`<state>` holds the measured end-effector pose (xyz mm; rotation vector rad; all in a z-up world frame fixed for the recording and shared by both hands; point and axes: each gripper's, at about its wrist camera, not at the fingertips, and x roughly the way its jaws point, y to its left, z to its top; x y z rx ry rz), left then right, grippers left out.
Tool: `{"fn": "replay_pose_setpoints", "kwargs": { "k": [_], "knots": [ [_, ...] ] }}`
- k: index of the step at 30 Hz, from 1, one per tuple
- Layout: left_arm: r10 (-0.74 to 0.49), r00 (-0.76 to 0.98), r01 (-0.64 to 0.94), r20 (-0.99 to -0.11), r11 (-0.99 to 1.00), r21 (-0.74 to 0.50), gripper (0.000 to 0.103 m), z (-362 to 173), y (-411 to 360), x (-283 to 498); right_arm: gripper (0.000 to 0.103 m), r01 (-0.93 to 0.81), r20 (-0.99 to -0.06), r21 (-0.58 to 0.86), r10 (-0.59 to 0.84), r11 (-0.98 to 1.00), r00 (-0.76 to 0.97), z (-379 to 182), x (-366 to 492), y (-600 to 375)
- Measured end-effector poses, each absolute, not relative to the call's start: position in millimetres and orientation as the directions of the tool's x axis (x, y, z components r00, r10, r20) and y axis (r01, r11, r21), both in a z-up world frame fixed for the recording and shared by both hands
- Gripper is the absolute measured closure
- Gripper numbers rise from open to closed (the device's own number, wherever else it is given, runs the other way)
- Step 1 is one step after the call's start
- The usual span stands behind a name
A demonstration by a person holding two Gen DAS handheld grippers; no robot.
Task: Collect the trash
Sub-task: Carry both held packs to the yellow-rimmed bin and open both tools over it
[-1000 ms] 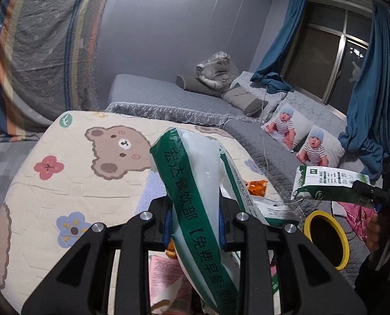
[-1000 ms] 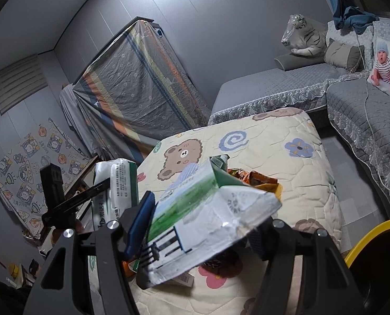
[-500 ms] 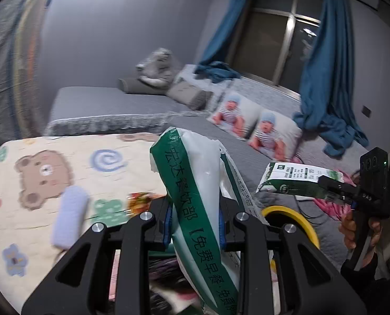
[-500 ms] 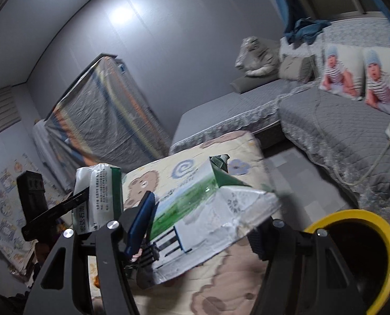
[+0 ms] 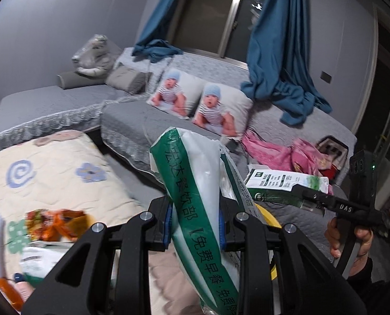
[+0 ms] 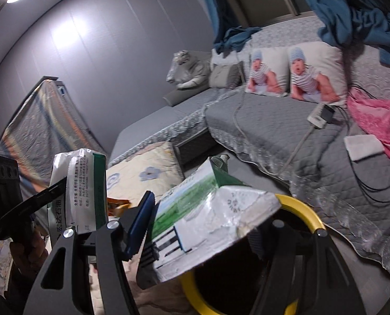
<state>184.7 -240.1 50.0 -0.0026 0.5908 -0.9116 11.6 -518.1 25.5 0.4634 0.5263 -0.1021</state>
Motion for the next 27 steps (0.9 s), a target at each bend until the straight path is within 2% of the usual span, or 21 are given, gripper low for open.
{"fn": "replay_pose_setpoints", "kwargs": {
  "k": [13, 27],
  "knots": [
    [-0.743, 0.387, 0.787, -0.546, 0.574, -0.224, 0.079, -1, -330, 180, 0.042, 0.359, -0.626, 0.280, -0.114, 0.890, 0.771, -25, 12, -536],
    [-0.713, 0.358, 0.789, -0.603, 0.576, -0.212, 0.079, -38, -368, 180, 0.042, 0.425, -0.696, 0.193, -0.182, 0.885, 0.695, -54, 22, -547]
  ]
}}
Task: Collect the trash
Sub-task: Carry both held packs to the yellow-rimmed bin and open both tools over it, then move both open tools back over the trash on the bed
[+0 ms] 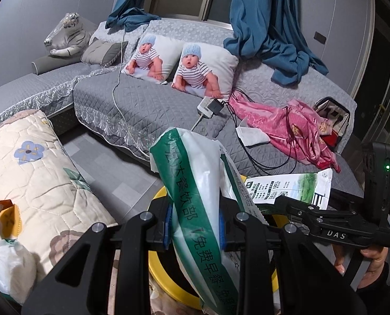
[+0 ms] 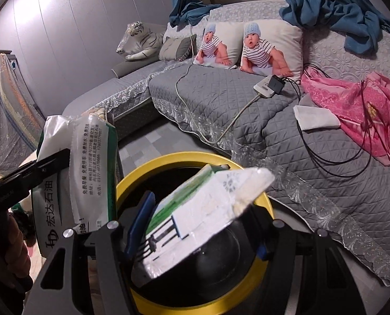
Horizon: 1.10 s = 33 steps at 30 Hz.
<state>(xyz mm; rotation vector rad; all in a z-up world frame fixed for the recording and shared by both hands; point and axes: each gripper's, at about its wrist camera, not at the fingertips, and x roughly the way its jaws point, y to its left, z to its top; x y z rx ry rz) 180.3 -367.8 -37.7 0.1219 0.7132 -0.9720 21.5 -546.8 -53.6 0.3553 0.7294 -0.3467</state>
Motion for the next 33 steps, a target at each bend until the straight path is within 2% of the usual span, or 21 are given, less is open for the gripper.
{"fn": "replay_pose_setpoints", "kwargs": {
  "k": [9, 12, 13, 14, 15, 16, 17, 19, 22, 29, 33],
  "knots": [
    [-0.691, 0.361, 0.784, -0.627, 0.589, -0.198, 0.078, -51, -376, 181, 0.042, 0.430, -0.706, 0.178, -0.190, 0.885, 0.682, -60, 29, -545],
    [-0.688, 0.370, 0.776, -0.625, 0.599, -0.200, 0.075, -50, -375, 182, 0.041, 0.457, -0.702, 0.185, -0.209, 0.870, 0.681, -58, 28, -553],
    [-0.691, 0.373, 0.769, -0.619, 0.604, -0.209, 0.066, -49, -374, 183, 0.038, 0.468, -0.697, 0.177, -0.226, 0.866, 0.681, -55, 28, -554],
    [-0.695, 0.369, 0.768, -0.618, 0.602, -0.219, 0.056, -48, -374, 184, 0.030, 0.479, -0.688, 0.169, -0.245, 0.861, 0.683, -52, 26, -555],
    [-0.698, 0.367, 0.765, -0.615, 0.603, -0.227, 0.051, -48, -373, 184, 0.026, 0.488, -0.679, 0.172, -0.256, 0.856, 0.688, -49, 24, -558],
    [-0.694, 0.390, 0.756, -0.605, 0.616, -0.220, 0.038, -46, -371, 184, 0.023, 0.497, -0.668, 0.176, -0.267, 0.850, 0.695, -45, 21, -559],
    [-0.694, 0.409, 0.750, -0.593, 0.626, -0.214, 0.031, -43, -370, 183, 0.022, 0.501, -0.659, 0.179, -0.275, 0.847, 0.700, -41, 19, -561],
    [-0.702, 0.420, 0.744, -0.575, 0.629, -0.226, 0.027, -40, -364, 183, 0.022, 0.509, -0.641, 0.183, -0.290, 0.841, 0.711, -35, 14, -564],
    [-0.710, 0.460, 0.720, -0.533, 0.649, -0.244, 0.011, -32, -347, 181, 0.021, 0.505, -0.611, 0.198, -0.297, 0.840, 0.734, -29, 7, -565],
    [-0.684, 0.588, 0.662, -0.432, 0.714, -0.230, 0.008, 6, -285, 162, 0.009, 0.399, -0.455, 0.256, -0.254, 0.881, 0.853, -15, -4, -543],
    [-0.657, 0.657, 0.643, -0.370, 0.744, -0.182, 0.008, 29, -227, 147, 0.008, 0.268, -0.355, 0.234, -0.174, 0.935, 0.918, -1, 0, -511]
  ]
}}
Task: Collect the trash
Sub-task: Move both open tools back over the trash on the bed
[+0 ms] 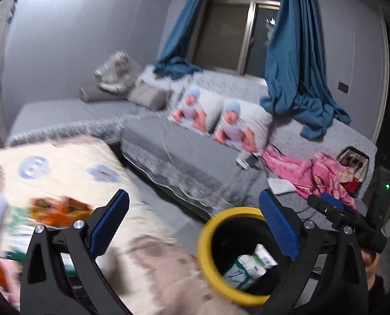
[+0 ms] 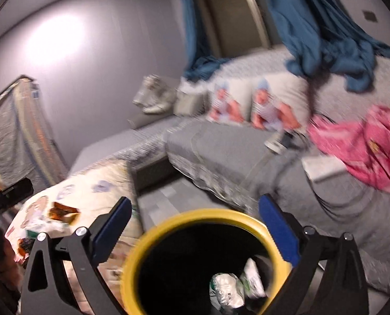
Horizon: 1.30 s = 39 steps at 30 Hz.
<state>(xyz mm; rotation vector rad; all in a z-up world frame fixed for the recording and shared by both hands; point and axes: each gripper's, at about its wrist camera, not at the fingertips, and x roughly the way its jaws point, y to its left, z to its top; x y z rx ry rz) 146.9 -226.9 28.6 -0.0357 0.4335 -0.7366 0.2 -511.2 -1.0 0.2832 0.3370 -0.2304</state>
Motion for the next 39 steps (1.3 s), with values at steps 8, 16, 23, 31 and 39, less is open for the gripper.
{"fn": "replay_pose_setpoints", "kwargs": {
  "k": [8, 16, 23, 31, 39],
  "knots": [
    [-0.498, 0.814, 0.516, -0.300, 0.856, -0.022, 0.008, 54, -69, 105, 0.008, -0.165, -0.237, 0.081, 0.179, 0.983, 0.955, 19, 9, -418],
    [-0.301, 0.881, 0.340, -0.365, 0.939, 0.046, 0.008, 19, 42, 63, 0.008, -0.490, -0.265, -0.143, 0.443, 0.860, 0.856, 2, 16, -311],
    [-0.201, 0.872, 0.235, -0.445, 0.972, 0.021, 0.008, -29, 72, 34, 0.008, -0.440, -0.352, -0.186, 0.359, 0.878, 0.865, -25, 29, -259],
    [-0.189, 0.841, 0.221, -0.507, 0.975, 0.004, 0.008, -56, 71, 29, 0.012, -0.417, -0.446, -0.047, 0.354, 0.908, 0.822, -44, 57, -251],
    [-0.187, 0.828, 0.210, -0.529, 0.977, -0.016, 0.009, -67, 66, 36, 0.027, -0.407, -0.529, 0.024, 0.357, 0.913, 0.770, -60, 85, -236]
  ]
}}
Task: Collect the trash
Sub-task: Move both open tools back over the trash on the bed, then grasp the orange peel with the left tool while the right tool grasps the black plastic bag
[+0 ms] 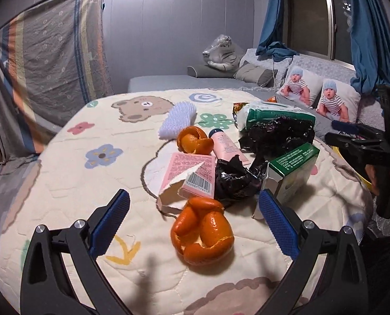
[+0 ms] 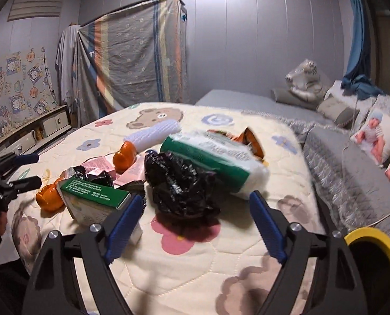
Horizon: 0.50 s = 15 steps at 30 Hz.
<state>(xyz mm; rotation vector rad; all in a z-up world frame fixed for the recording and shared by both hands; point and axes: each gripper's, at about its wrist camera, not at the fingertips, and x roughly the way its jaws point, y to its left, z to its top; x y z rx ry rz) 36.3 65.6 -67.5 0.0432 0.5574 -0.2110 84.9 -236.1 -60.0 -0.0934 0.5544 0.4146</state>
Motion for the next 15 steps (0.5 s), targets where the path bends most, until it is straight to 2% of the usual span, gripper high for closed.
{"fn": "replay_pose_setpoints", "kwargs": {
  "k": [6, 8, 12, 14, 15],
  "knots": [
    [-0.179, 0.802, 0.199, -0.570, 0.980, -0.028, 0.010, -82, 61, 49, 0.034, -0.402, -0.583, 0.041, 0.349, 0.915, 0.734, -74, 105, -226],
    [-0.182, 0.787, 0.197, -0.589, 0.980, -0.039, 0.020, -86, 62, 54, 0.036, -0.400, -0.598, 0.046, 0.346, 0.915, 0.723, -77, 112, -223],
    [-0.179, 0.765, 0.188, -0.619, 0.981, -0.052, 0.025, -95, 63, 63, 0.042, -0.404, -0.627, 0.074, 0.358, 0.912, 0.692, -82, 126, -219],
    [-0.163, 0.749, 0.178, -0.642, 0.983, -0.042, 0.036, -101, 61, 69, 0.047, -0.408, -0.638, 0.082, 0.362, 0.909, 0.679, -85, 133, -216],
    [-0.170, 0.741, 0.181, -0.650, 0.982, -0.050, 0.039, -104, 62, 71, 0.047, -0.410, -0.645, 0.088, 0.366, 0.908, 0.671, -86, 136, -215]
  ]
}}
